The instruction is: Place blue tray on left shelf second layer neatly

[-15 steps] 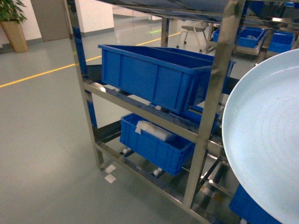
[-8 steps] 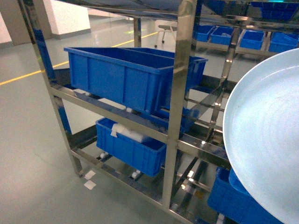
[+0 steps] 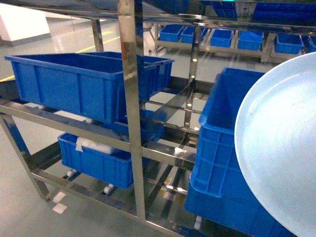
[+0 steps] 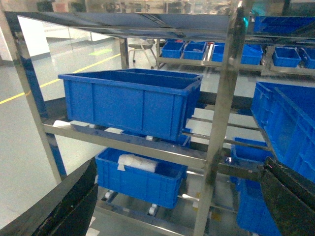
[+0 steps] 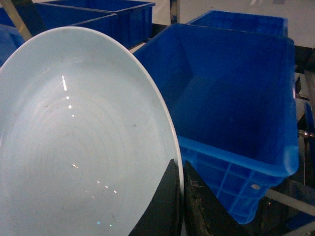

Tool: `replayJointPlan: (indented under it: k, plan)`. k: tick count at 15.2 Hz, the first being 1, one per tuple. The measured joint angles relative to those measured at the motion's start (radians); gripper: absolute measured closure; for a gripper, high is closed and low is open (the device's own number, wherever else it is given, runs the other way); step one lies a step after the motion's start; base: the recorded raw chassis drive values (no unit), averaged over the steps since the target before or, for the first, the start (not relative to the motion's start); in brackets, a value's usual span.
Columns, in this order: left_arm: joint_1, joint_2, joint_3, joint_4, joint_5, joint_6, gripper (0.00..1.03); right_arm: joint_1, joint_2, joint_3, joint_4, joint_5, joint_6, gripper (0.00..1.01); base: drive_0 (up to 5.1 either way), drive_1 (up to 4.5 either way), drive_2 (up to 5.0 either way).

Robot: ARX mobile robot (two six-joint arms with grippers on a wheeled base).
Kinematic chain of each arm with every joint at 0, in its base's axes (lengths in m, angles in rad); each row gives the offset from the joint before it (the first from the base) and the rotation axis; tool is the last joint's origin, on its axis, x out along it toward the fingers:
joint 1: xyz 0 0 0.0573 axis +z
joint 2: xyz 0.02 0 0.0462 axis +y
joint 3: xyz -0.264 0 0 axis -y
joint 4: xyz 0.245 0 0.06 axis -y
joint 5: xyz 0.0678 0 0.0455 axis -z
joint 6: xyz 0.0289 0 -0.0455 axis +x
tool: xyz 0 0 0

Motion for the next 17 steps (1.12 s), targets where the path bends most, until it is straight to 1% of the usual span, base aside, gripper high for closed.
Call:
replayJointPlan:
  k: [3, 5, 11, 14, 17]
  plan:
    - [0.000, 0.000, 0.000, 0.000, 0.000, 0.000, 0.05, 0.000, 0.000, 0.000, 0.000, 0.000, 0.000, 0.99, -1.6, -1.61, -1.6]
    - [0.000, 0.000, 0.000, 0.001, 0.003, 0.000, 0.05, -0.001, 0.000, 0.000, 0.000, 0.003, 0.000, 0.99, -5.9, 2.47, 0.1]
    - [-0.001, 0.000, 0.000, -0.002, 0.000, 0.000, 0.05, 0.000, 0.000, 0.000, 0.001, 0.002, 0.000, 0.99, -4.7, 3.77, 1.2]
    - [0.000, 0.000, 0.000, 0.001, -0.006, 0.000, 0.05, 0.002, -0.001, 0.000, 0.004, -0.008, 0.000, 0.99, -1.9, -1.91, -1.9]
    - [0.000, 0.000, 0.000, 0.000, -0.003, 0.000, 0.05, 0.000, -0.001, 0.000, 0.000, 0.000, 0.000, 0.99, -1.8, -1.75, -1.8]
